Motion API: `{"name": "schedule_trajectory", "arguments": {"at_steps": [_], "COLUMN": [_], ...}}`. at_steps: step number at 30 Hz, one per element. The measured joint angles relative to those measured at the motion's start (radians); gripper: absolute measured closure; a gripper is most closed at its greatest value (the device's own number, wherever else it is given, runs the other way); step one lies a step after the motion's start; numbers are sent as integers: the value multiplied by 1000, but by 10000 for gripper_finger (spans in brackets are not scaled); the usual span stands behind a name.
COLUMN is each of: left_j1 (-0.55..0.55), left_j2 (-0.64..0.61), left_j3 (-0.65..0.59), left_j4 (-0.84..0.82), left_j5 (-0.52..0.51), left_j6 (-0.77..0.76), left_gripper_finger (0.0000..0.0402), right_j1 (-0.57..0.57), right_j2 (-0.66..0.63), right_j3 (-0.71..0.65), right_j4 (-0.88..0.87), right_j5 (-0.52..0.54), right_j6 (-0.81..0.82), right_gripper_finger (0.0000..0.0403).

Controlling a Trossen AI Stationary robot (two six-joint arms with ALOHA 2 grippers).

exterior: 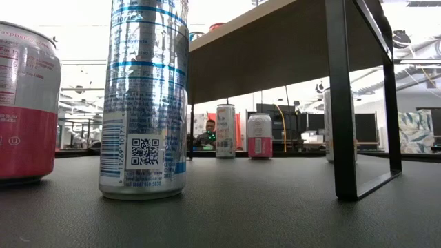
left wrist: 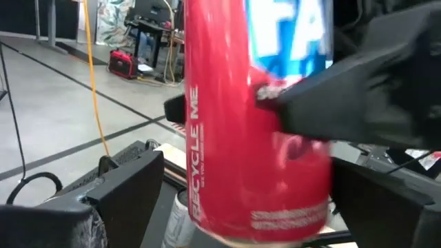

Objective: Place canned beverage on shelf
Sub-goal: Put the bottom red soda can on the shelf aligned with the other red soda can

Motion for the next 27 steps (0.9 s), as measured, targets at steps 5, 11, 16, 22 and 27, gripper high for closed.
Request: {"name": "schedule_trajectory", "arguments": {"at_steps": [5,11,16,22,27], "left_j1": [14,17,17,17,17], "left_j2": [2,2,2,2,2], "left_j3": [0,0,0,0,0], "left_j4": [0,-2,-3,-5,-5], "left_j5": [69,76,83,87,87], "left_j6": [-49,-52,-52,-52,-52], "left_gripper_finger": [8,21,60,98,104], "right_j1": [0,0,0,0,-1], "right_j2": [2,2,2,2,2], "right_j3": [0,0,0,0,0], "right_j4": [18,18,17,16,11], "right_j5": [-45,-55,-56,-57,-76], "right_j6": [-33,-47,-53,-53,-46], "right_gripper_finger": [122,122,122,122,111]}}
